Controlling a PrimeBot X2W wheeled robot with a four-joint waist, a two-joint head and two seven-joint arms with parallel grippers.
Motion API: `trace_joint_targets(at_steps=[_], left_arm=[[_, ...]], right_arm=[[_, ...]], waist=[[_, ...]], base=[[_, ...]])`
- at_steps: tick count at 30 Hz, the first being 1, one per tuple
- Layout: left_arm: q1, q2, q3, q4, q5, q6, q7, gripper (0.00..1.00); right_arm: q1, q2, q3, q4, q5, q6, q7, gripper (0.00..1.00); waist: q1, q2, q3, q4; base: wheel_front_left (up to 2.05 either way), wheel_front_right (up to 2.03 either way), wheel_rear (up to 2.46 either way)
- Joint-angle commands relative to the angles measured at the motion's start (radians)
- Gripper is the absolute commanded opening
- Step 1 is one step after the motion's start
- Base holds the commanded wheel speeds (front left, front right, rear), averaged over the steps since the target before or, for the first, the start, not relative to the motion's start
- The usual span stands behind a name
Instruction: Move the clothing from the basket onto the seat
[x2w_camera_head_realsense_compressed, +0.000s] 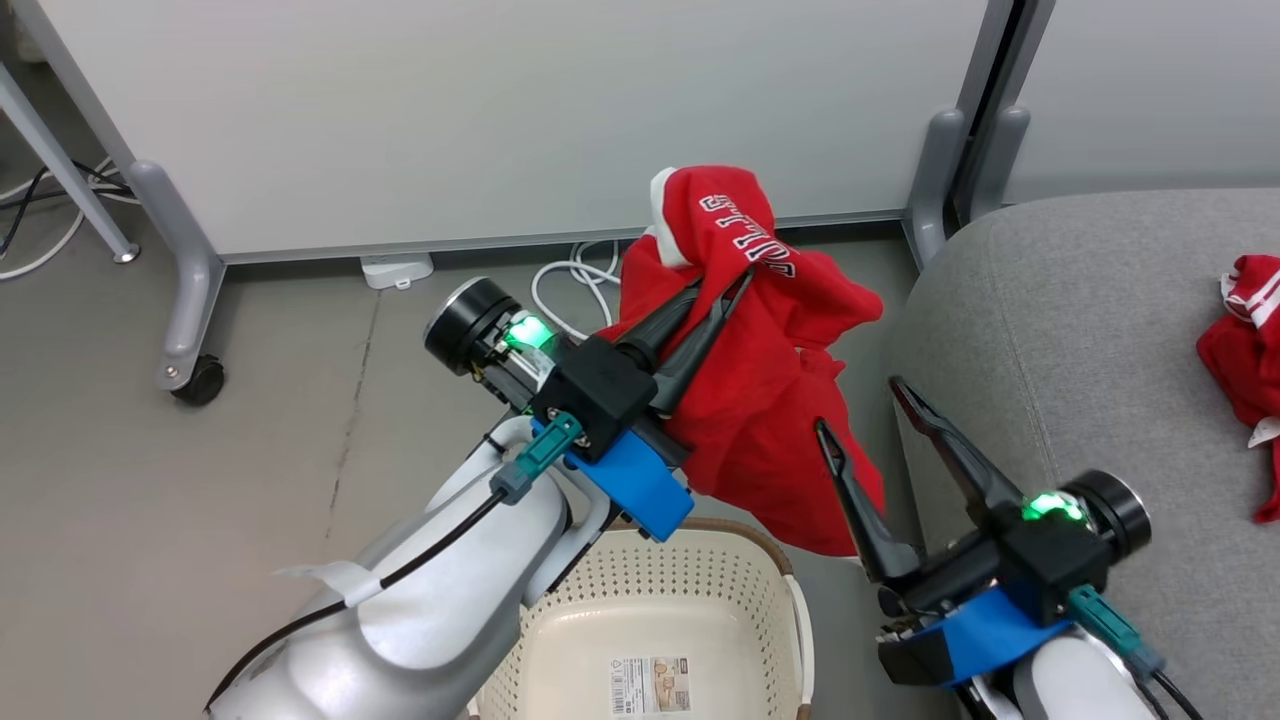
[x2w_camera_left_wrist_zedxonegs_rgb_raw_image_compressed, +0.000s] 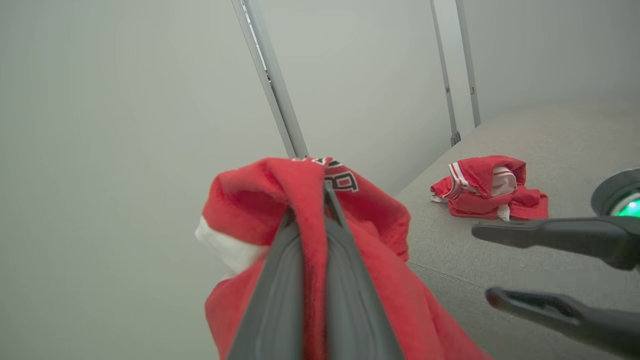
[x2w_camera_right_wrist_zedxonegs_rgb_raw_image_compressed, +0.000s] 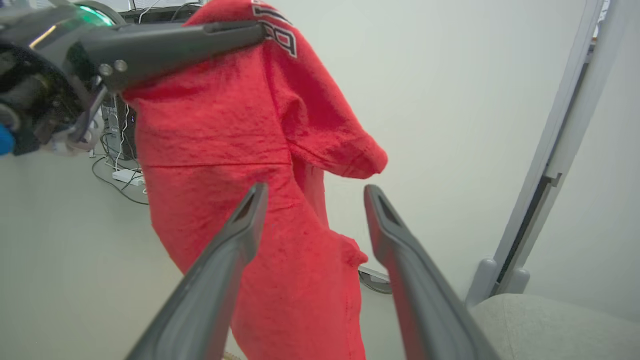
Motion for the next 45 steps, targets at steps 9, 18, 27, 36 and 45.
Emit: trace_joint_targets(at_steps=[9, 18, 27, 36, 45], left_arm=[[-0.029, -0.031, -0.029, -0.018, 0.022, -0.013, -0.009, 0.00], [-0.024, -0.054, -0.071, -0.047, 0.038, -0.026, -0.012, 0.00], [-0.018, -0.069, -0.090, -0.064, 0.035, -0.027, -0.014, 0.00], [-0.005, -0.057, -0.092, -0.069, 0.026, -0.017, -0.015, 0.00], [-0.007, -0.055, -0.097, -0.065, 0.020, -0.015, -0.015, 0.00]], right_arm=[[-0.160, -0.105, 0.162, 0.118, 0.051, 0.000, 0.000, 1.00], [-0.275, -0.201, 0.358, 0.182, 0.163, 0.000, 0.000, 1.00], [-0.323, -0.201, 0.454, 0.202, 0.241, 0.000, 0.000, 0.96], [-0.295, -0.183, 0.439, 0.202, 0.242, 0.000, 0.000, 0.00], [-0.275, -0.184, 0.425, 0.195, 0.237, 0.000, 0.000, 0.00]], waist=[[0.0000, -0.0001, 0.019, 0.032], [0.0000, -0.0001, 0.020, 0.055], [0.0000, -0.0001, 0.010, 0.068], [0.0000, -0.0001, 0.003, 0.064], [0.0000, -0.0001, 0.003, 0.061]], base=[[0.00, 0.00, 0.00], [0.00, 0.00, 0.00], [0.00, 0.00, 0.00], [0.00, 0.00, 0.00], [0.00, 0.00, 0.00]])
